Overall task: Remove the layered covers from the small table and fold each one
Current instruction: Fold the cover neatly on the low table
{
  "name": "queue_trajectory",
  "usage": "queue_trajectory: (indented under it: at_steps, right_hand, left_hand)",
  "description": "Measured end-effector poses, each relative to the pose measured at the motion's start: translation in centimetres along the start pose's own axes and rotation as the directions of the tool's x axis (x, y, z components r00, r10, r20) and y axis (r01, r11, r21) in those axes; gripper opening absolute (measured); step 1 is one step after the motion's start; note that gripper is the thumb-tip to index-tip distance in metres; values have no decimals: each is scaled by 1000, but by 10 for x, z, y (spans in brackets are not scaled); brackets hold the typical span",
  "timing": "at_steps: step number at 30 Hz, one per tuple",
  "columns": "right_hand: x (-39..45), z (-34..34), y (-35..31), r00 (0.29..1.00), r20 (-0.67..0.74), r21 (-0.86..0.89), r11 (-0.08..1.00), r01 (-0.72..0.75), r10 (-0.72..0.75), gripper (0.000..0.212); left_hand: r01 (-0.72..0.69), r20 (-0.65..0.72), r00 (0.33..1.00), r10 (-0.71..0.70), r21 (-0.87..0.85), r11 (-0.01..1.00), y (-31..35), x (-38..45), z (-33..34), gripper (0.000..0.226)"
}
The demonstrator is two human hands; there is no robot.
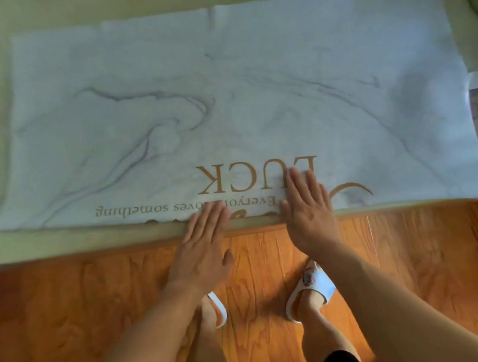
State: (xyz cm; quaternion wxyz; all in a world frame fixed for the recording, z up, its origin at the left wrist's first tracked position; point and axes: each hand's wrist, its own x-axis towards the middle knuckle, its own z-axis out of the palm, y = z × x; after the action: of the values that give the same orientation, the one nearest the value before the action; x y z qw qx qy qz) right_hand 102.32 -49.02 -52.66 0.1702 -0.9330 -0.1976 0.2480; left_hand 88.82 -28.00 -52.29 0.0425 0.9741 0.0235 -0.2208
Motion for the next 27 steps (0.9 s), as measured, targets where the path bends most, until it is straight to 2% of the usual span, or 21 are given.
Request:
queue_trajectory:
  at_steps: [3,5,7,8,9,10,12,14,17,20,22,27]
  right_hand:
    - [-1,27,-23,981,-86,-58,982,-178,173,59]
    - [2,41,-47,932,-148,-53,938,-343,332,73]
    - [9,43,-75,855,-140,-2,863,-505,500,80]
    - [12,46,-96,836,-139,0,844,-536,531,80]
    - [16,53,-125,861,-153,-17,869,-494,486,77]
    - [22,64,-158,916,-165,-34,926,-377,367,72]
    - [33,96,-227,992,-120,-70,996,-53,45,63]
    - [37,132,-277,990,-7,-137,981,138,-140,61]
    - [42,153,-297,993,55,-228,967,110,-100,64]
    - [41,156,-293,995,62,-273,957,92,-78,65]
    - [42,156,-298,996,60,-282,956,81,-66,65]
    - [40,151,-304,994,104,-279,958,65,-37,65]
  left_hand:
    - [175,-12,985,-174,43,984,-109,-35,13,94]
    - [305,14,952,-305,9,952,-167,-58,16,96]
    - [285,34,958,-285,28,958,-207,-76,20,95]
    - [257,43,965,-257,13,966,-218,-82,23,94]
    - [241,23,970,-241,-8,971,-224,-86,25,94]
    - [234,1,972,-234,-29,972,-225,-85,28,93]
    - [255,-5,967,-257,-79,964,-219,-81,32,89]
    - [239,-37,969,-243,-97,966,-218,-83,33,83]
    - [184,-81,978,-190,-77,980,-259,-92,34,78]
    - [327,-110,935,-338,-103,939,-324,-110,44,78]
    - [352,-109,926,-363,-108,930,-355,-121,55,79]
    - [418,-65,898,-435,-181,890,-369,-130,59,81]
